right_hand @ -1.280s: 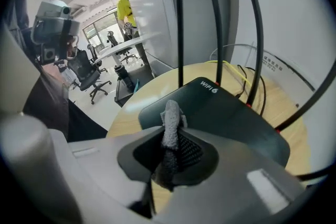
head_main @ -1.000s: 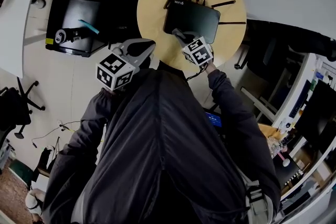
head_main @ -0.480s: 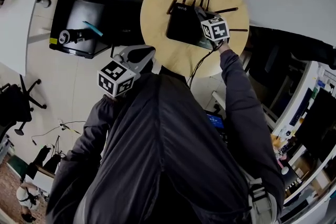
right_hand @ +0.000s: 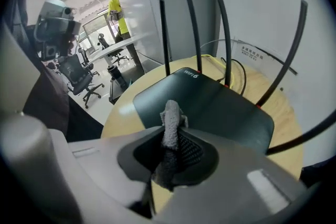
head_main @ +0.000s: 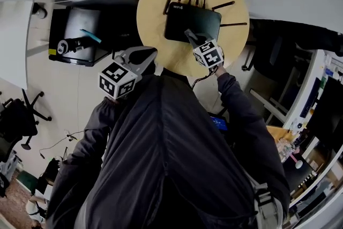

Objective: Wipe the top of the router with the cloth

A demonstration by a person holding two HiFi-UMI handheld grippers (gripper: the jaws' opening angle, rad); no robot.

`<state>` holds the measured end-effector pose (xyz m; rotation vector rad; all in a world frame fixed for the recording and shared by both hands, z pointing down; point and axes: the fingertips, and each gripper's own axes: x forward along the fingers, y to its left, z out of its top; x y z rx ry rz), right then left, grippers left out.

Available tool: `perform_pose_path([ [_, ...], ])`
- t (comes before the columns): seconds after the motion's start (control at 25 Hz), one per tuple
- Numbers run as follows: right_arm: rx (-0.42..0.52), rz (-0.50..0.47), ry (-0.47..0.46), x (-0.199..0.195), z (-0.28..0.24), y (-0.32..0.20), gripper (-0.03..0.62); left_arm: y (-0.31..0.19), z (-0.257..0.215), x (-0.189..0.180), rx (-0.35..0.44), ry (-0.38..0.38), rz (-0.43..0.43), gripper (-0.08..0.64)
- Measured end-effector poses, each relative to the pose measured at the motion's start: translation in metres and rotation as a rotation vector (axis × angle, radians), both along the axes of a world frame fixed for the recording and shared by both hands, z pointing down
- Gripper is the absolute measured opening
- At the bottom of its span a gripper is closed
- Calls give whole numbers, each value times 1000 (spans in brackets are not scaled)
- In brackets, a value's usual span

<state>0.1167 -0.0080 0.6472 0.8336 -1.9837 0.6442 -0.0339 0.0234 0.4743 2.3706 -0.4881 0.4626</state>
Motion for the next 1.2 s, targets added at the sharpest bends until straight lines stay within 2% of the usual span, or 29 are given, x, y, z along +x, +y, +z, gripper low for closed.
perform_pose_path([
  [0.16,-11,19,-16,-2,2,19,32,0,0,4,3,6,22,0],
  [0.36,-28,-12,-30,-2,-4,12,32,0,-1,8,6,12,14,0],
  [0.52,26,57,-36,21,-13,-25,32,-2,-2,8,7,14,-9,0],
  [0.84,71,111,72,69,-8,-93,32,0,-2,12,6,9,-34,0],
  [1.0,45,127,92,79,2,-92,32,0,-2,14,6,7,-38,0],
  [1.2,45,95,85,70,2,-69,32,3,-2,17,7,10,-21,0],
])
